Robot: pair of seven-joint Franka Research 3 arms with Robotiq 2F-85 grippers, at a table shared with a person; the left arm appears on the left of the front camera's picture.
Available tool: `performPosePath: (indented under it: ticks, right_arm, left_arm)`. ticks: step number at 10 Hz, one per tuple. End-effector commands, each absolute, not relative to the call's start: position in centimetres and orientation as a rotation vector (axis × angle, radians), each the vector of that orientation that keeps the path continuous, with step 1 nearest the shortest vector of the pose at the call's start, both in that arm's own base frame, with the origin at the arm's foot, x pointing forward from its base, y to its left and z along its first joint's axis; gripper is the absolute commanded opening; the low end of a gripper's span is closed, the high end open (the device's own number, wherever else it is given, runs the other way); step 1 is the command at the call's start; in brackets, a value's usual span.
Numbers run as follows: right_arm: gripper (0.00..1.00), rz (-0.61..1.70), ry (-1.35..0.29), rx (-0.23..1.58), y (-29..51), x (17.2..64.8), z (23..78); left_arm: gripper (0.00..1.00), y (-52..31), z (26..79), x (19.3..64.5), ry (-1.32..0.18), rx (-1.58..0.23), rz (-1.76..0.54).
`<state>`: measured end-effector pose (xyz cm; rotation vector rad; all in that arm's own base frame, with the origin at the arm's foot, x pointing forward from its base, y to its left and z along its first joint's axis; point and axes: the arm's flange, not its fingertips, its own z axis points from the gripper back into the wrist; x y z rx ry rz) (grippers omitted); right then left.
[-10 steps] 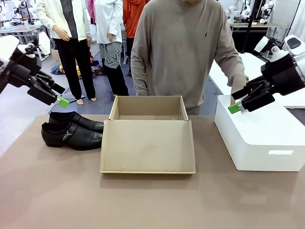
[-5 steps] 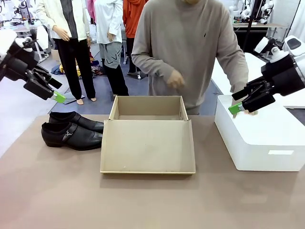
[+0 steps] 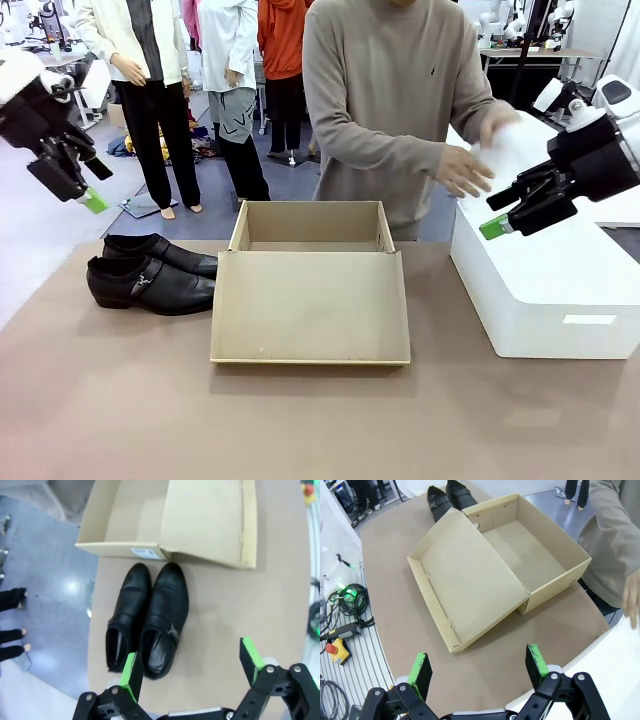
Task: Pack the shoes into the box.
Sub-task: Place one shoe of the Shoes into the Shoes Box.
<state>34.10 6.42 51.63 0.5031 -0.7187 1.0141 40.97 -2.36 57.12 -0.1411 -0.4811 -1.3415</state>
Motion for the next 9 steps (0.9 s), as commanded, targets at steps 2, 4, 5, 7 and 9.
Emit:
performPosePath:
  ticks: [2,4,5,7,9]
  right_arm:
    - [1.00,1.039,-0.746,0.519,6.4,34.6,51.6]
    - [1.00,1.039,-0.746,0.519,6.4,34.6,51.6]
    - [1.00,1.039,-0.746,0.519,6.4,34.6,51.6]
    - [1.00,1.039,-0.746,0.519,6.4,34.6,51.6]
    - [1.00,1.039,-0.746,0.519,6.4,34.6,51.6]
  left_arm:
    - [1.00,-1.4,58.3,44.3,-0.344,-0.036,-1.492]
    - [1.00,-1.4,58.7,46.6,-0.254,-0.001,-1.570]
    - [1.00,-1.5,58.8,48.0,-0.215,0.012,-1.560]
    - [1.00,-1.8,58.3,50.2,-0.194,0.053,-1.529]
    - [1.00,-1.8,57.1,51.9,-0.209,0.058,-1.484]
